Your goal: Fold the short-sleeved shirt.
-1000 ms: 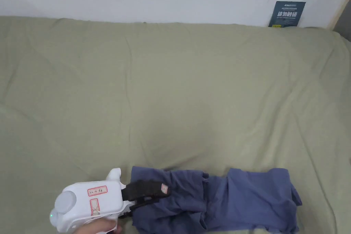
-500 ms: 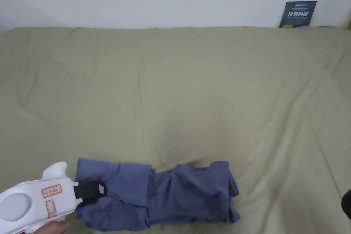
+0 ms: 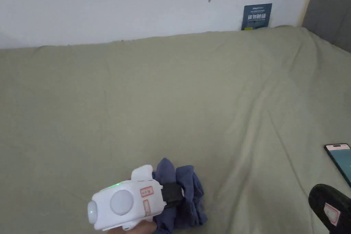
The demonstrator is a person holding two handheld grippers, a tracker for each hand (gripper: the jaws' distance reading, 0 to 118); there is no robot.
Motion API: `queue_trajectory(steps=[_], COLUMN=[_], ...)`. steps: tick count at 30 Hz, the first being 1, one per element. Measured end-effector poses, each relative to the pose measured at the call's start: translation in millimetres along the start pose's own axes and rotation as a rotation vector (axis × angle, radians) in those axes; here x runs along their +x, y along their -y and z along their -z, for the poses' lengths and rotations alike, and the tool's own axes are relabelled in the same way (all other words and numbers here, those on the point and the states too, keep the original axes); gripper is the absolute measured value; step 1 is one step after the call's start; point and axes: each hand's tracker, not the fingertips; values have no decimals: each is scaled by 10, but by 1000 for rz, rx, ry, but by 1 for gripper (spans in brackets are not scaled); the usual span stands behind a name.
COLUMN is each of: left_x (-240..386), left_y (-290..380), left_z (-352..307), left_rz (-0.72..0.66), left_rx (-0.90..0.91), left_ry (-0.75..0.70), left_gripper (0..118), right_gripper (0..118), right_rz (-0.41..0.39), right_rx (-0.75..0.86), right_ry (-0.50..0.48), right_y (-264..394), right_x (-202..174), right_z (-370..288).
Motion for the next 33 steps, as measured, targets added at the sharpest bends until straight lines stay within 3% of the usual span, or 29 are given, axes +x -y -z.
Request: queue_trajectory(steps=[1,4,6,8,9,10,11,16,20,22,24,26,28,29,30,31,32,33], left_x=[-1,36,-115,-352,-452,-504,-500,-52,-34,-136,7,48,-115,-177,-311,-431,-602,-839], left_y=[-58,-69,-184,-291,-334,-313,-273,109,153,68,68,99,106,95,73,55,27,-27], left_z=[-175,-953,-1277,-1313,-1247,-1151,-986,138,870,776,410,-167,-584,-779,-918,-1013,-1094,-1104], left_rz=[-18,98,141,81,33,-6,-28,-13,-33,-71,48,194,197,180,164,151,127,87], left_rx=[4,205,276,251,228,224,196,4,-57,-38,-16,65,130,139,141,142,139,125], left_ry=[37,145,58,-59,-40,-15,-19,225,141,229,186,177,143,116,102,94,87,98], left_gripper=[107,107,107,104,91,43,7,7,6,7,8,11,22,34,53,86,104,110], right_gripper=[0,0,0,0,0,0,0,0,0,0,0,0,0,0,0,0,0,0], right_rz=[-5,-1,13,25,39,53,63,62,-68,-69,-50,-8,86,120,145,160,139,57], right_rx=[1,-2,-6,-17,-31,-42,-50,-81,-185,-230,-285,-347,-425,-476,-536,-590,-652,-689], right_ry=[5,-1,-15,-20,-20,-16,-17,1,103,90,39,-31,-92,-110,-125,-126,-113,-7], right_y=[-6,-2,23,67,88,110,129,152,172,198,250,396,647,804,976,1126,1301,1439], right_x=[15,79,120,155,172,191,204,212,154,120,90,65,76,91,101,117,148,152], right_z=[-10,7,51,122,165,196,224,284,380,488,693,1068,1585,1865,2160,2388,2613,2765])
